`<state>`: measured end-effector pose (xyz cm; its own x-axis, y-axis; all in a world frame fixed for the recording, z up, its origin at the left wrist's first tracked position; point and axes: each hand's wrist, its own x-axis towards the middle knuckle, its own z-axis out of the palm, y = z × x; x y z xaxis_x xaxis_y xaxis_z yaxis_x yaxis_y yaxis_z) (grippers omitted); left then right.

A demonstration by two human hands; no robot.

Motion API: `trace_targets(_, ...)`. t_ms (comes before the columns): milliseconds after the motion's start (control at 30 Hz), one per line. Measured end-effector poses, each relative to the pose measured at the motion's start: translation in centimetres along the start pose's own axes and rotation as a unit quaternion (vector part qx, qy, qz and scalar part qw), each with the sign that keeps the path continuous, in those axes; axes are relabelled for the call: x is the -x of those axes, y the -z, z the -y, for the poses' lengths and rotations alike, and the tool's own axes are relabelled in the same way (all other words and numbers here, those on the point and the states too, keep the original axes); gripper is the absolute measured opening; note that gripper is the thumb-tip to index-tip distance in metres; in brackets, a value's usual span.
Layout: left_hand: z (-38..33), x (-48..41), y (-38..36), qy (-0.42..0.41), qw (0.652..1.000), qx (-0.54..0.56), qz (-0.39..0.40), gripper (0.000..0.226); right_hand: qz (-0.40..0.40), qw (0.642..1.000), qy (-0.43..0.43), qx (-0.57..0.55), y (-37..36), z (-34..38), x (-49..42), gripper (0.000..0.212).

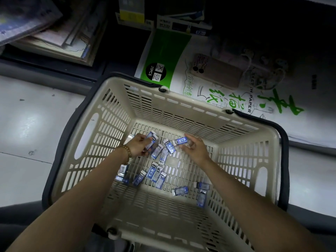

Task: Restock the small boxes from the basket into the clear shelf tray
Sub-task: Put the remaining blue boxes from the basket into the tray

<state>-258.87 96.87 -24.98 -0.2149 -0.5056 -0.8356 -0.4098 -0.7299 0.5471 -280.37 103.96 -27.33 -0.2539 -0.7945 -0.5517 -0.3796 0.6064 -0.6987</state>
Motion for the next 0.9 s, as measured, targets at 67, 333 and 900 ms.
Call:
trace_targets(67,0.3,-0.2,0.0,-0.008,1.000,0.009,-0.004,0.023,0.002,1.000,0.004,0.014,-0.3,-0.3,-0.2,0.054)
trace_targets(333,0.3,0.0,-0.2,-0.032,0.997,0.076,-0.003,0.011,-0.073,0.996,-0.021,0.048,-2.1,0.2,0.3,0.019)
trace_targets(900,-13.2,14.0,-1.1,-0.243,0.968,-0.043,-0.033,0.027,0.096,0.961,0.022,-0.259,11.3,19.8,11.0,0.013)
